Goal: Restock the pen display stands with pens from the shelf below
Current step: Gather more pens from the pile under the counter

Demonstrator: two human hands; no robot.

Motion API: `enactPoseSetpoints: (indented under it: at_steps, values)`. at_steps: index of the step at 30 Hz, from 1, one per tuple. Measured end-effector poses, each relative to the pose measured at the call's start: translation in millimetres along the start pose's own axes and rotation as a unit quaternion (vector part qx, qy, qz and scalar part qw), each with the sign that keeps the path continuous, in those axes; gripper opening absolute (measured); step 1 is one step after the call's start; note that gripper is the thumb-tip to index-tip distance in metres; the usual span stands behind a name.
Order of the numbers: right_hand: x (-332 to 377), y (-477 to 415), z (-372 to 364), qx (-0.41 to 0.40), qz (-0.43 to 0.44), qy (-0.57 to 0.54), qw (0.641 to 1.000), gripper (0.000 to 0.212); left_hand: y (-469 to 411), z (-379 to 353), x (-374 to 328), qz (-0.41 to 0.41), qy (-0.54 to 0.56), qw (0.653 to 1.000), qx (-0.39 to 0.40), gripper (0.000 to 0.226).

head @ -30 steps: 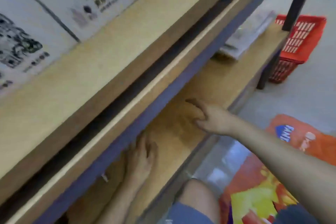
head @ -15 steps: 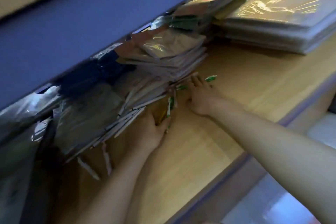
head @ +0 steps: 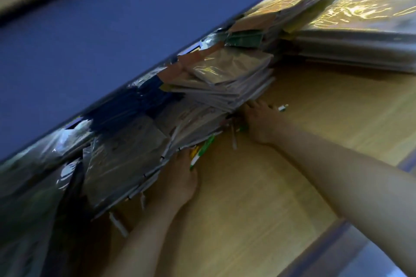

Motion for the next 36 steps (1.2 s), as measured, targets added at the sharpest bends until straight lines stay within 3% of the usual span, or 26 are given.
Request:
enactPoseSetpoints:
  at_steps: [3, 8, 12, 16, 19, 22, 24, 27, 31, 36]
  values:
    - [2, -6, -9, 0.033, 0.026, 0.004, 0.999, 0.066, -33, 6, 2, -0.06, -0.102, 0.992, -0.045, 0.029]
    - [-3, -4, -7, 0.09, 0.037, 0.044, 0.994, 0.053, -50, -18, 16, -0.039, -0.168, 0.985, 0.004, 0.036]
    - [-1, 9, 10, 0.088, 0.057, 0.065, 0.992, 0.049, -54, -20, 22, -0.023, -0.115, 0.992, 0.045, 0.031]
    - [-3, 24, 19, 0.092, 0.077, 0.092, 0.988, 0.035, -49, -25, 23, -0.012, -0.045, 0.993, 0.11, 0.043]
    - [-4, 23, 24, 0.039, 0.06, 0.034, 0.997, 0.036, -46, -12, 17, 0.01, 0.058, 0.997, 0.056, 0.049]
    - [-4, 11, 25, -0.038, 0.067, -0.015, 0.997, 0.038, -57, 24, 17, 0.016, -0.021, 0.998, -0.062, 0.032]
    - [2, 6, 18, -0.043, 0.075, -0.006, 0.996, 0.041, -63, 35, 25, -0.002, -0.074, 0.992, -0.1, 0.03]
    - [9, 3, 5, -0.021, 0.059, 0.023, 0.998, 0.045, -65, 25, 39, 0.019, -0.108, 0.991, -0.083, 0.031]
    - [12, 3, 0, -0.007, 0.055, 0.049, 0.997, 0.049, -61, 19, 38, 0.051, -0.04, 0.996, -0.067, 0.035]
    - [13, 5, -5, 0.04, 0.037, 0.057, 0.997, 0.059, -53, 26, 46, 0.089, -0.052, 0.993, -0.053, 0.009]
Point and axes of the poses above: each hand's wrist, its own y-axis away from the middle knuckle, its own z-axis out of the back of the hand, x = y × z, the point moved 8 cm from there along -y, towards the middle knuckle, and after that the axes turned 12 degrees about y, right-handed, at the moved point
